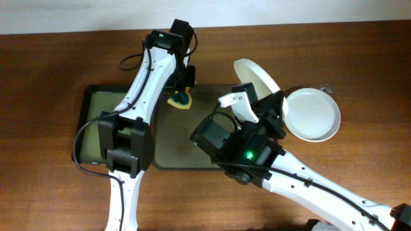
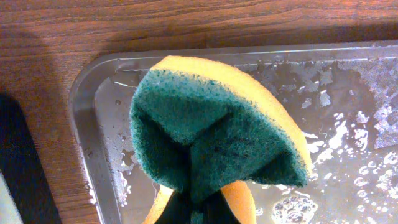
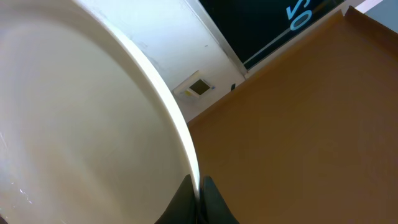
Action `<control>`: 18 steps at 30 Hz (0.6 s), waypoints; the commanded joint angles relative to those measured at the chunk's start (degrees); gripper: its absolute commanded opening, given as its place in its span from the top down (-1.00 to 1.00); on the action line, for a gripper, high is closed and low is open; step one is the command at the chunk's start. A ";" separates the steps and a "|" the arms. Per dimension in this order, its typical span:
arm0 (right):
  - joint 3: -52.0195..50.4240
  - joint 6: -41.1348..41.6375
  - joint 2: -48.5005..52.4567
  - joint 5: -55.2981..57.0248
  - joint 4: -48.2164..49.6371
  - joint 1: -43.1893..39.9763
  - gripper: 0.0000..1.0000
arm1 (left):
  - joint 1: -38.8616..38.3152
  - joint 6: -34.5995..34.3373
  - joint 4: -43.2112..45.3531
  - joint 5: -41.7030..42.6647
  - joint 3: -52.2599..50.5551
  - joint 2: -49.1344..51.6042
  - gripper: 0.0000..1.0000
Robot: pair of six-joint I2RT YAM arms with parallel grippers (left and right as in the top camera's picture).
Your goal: Clean dirty plates on tray and stack at the side
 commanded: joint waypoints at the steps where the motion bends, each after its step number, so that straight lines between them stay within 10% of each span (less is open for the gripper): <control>1: 0.98 0.09 -0.98 2.56 0.00 0.37 0.92 | 0.35 1.14 -0.04 0.79 1.14 -0.02 1.00; 18: 0.98 0.09 -0.98 0.63 0.02 0.31 0.92 | 0.24 1.14 -0.02 0.79 1.14 -0.02 1.00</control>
